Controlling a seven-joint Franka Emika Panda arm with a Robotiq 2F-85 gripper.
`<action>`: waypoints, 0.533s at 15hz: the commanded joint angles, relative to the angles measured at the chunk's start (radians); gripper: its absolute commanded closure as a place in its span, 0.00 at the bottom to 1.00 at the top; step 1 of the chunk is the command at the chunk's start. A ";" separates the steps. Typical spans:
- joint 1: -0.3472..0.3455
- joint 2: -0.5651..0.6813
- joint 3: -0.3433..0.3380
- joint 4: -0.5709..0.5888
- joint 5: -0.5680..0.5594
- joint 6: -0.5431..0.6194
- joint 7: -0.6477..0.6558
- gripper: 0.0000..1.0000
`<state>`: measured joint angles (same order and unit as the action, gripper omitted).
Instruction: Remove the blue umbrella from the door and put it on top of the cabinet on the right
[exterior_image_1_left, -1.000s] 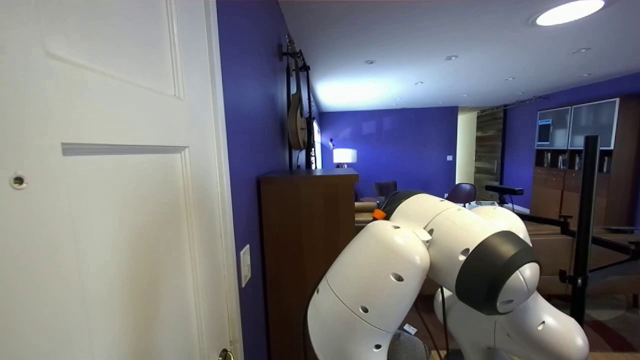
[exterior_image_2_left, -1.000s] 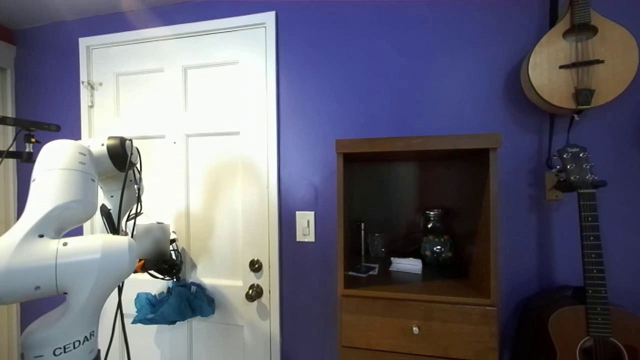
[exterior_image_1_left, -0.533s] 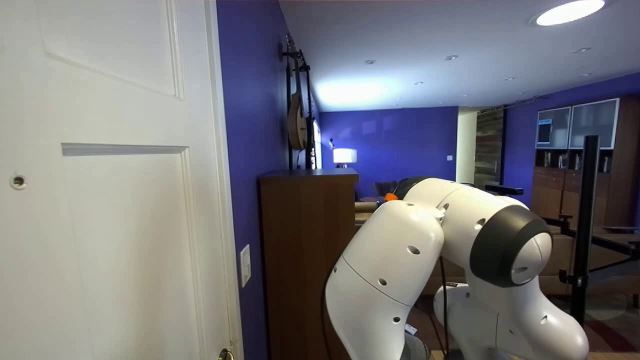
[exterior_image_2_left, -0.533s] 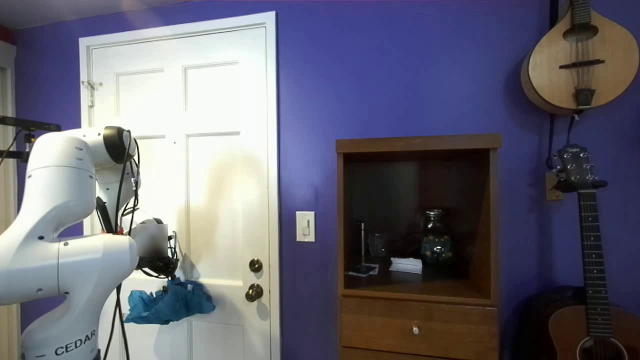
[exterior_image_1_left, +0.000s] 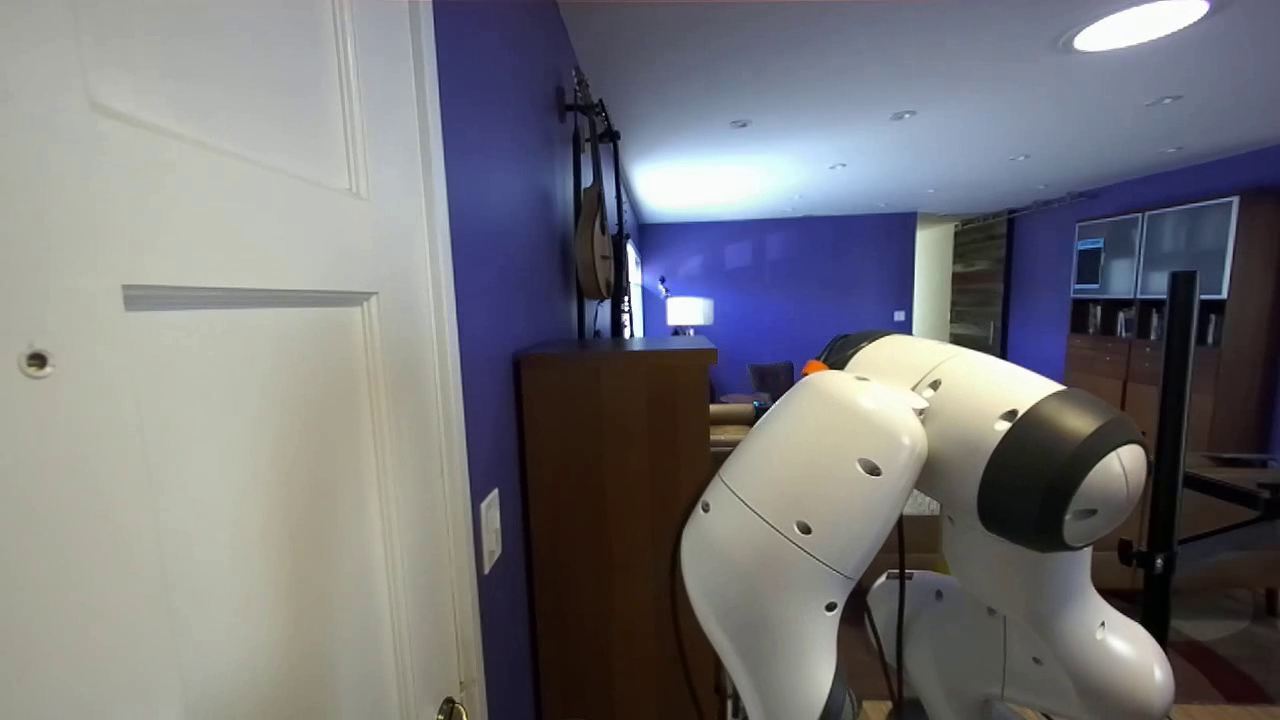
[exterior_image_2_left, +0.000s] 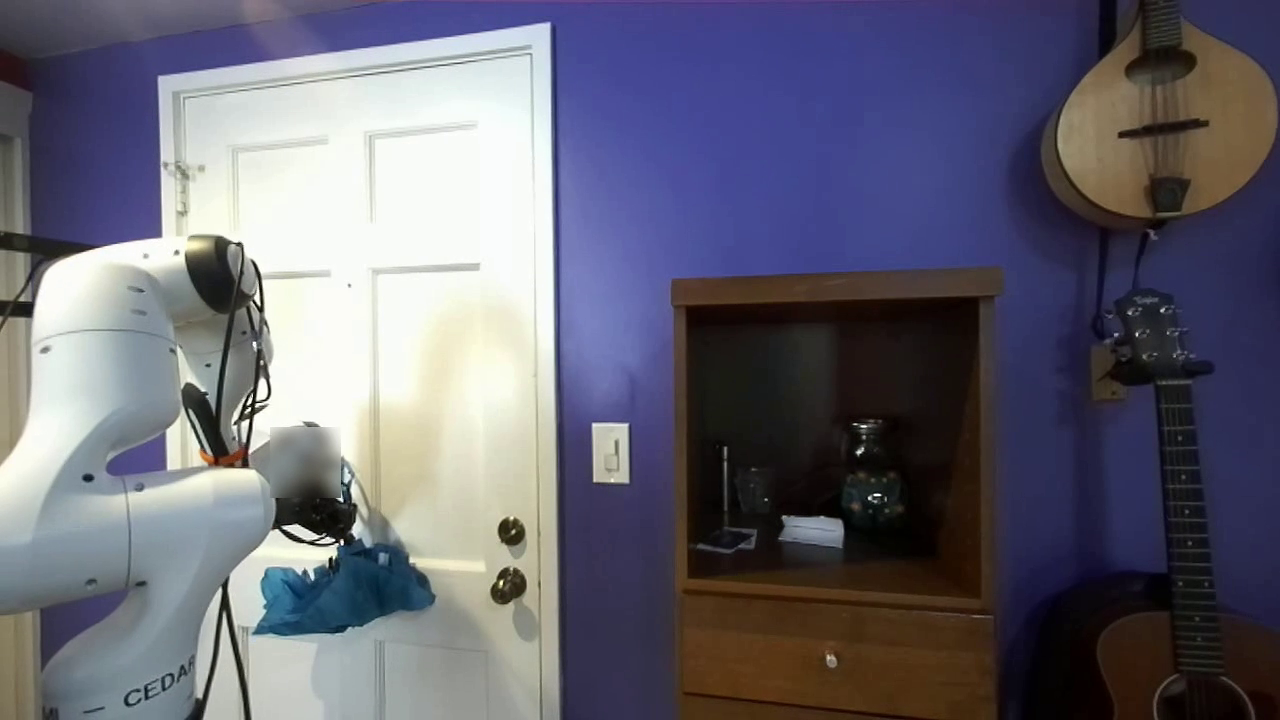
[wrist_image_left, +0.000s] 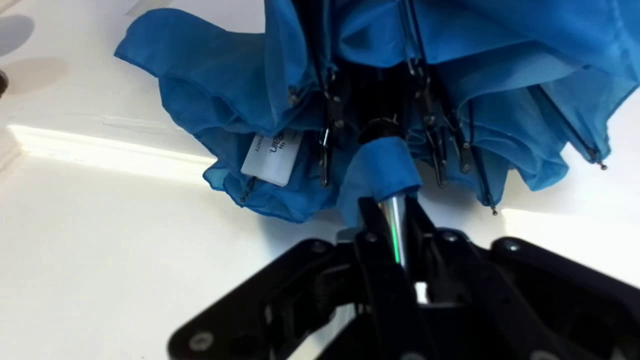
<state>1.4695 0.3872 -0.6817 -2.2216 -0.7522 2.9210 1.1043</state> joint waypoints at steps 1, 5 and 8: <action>0.104 -0.051 -0.108 -0.033 -0.093 -0.021 0.115 0.96; 0.205 -0.057 -0.217 -0.037 -0.176 -0.006 0.214 0.96; 0.286 -0.065 -0.295 -0.045 -0.238 -0.012 0.284 0.96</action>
<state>1.6724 0.3685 -0.8974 -2.2386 -0.9049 2.9171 1.3028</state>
